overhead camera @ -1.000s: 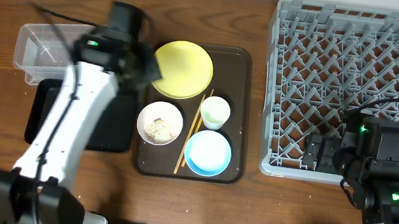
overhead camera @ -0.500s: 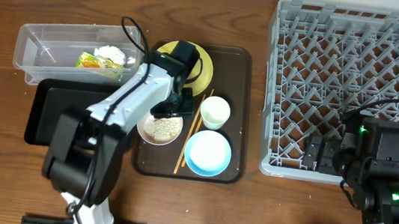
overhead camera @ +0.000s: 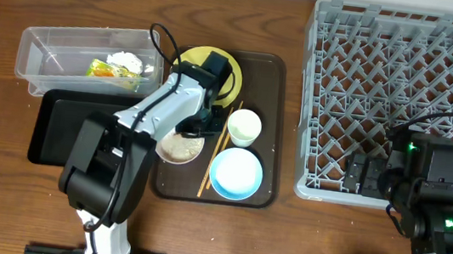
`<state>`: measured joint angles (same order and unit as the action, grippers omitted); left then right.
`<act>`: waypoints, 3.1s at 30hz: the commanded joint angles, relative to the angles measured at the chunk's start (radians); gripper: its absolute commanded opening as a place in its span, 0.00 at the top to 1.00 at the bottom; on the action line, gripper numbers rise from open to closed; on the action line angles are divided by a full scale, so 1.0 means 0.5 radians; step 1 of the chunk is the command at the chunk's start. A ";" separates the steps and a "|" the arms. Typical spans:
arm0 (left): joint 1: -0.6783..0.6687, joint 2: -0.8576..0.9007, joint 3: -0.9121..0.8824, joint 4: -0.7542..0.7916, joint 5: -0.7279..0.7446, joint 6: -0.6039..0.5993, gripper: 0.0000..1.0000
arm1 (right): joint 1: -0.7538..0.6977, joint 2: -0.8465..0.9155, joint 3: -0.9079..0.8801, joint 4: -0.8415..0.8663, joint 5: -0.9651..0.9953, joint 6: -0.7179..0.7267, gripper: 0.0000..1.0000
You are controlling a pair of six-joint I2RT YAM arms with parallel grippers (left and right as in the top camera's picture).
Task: Sort waste into correct bins and load items into the dishwasher rack
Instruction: 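Reach the left gripper to the white rice bowl and grasp its rim, then lift the bowl with the left gripper and tip the rice onto the black tray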
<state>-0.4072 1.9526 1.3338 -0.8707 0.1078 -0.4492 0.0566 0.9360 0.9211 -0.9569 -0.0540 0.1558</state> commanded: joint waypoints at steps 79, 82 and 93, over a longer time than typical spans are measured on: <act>2.187 -0.106 -0.311 -0.351 2.930 1.076 0.94 | -0.036 -0.003 0.039 -0.011 -0.012 -0.008 0.01; 2.187 -0.106 -0.311 -0.351 2.930 1.076 0.94 | -0.036 -0.003 0.039 -0.010 -0.012 -0.008 0.01; 2.187 -0.106 -0.311 -0.321 2.906 1.077 0.94 | -0.036 -0.003 0.039 -0.010 -0.013 -0.008 0.01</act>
<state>0.6807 1.8965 1.1820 -1.0382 1.5429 0.0853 0.0566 0.9360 0.9211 -0.9611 -0.0540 0.1558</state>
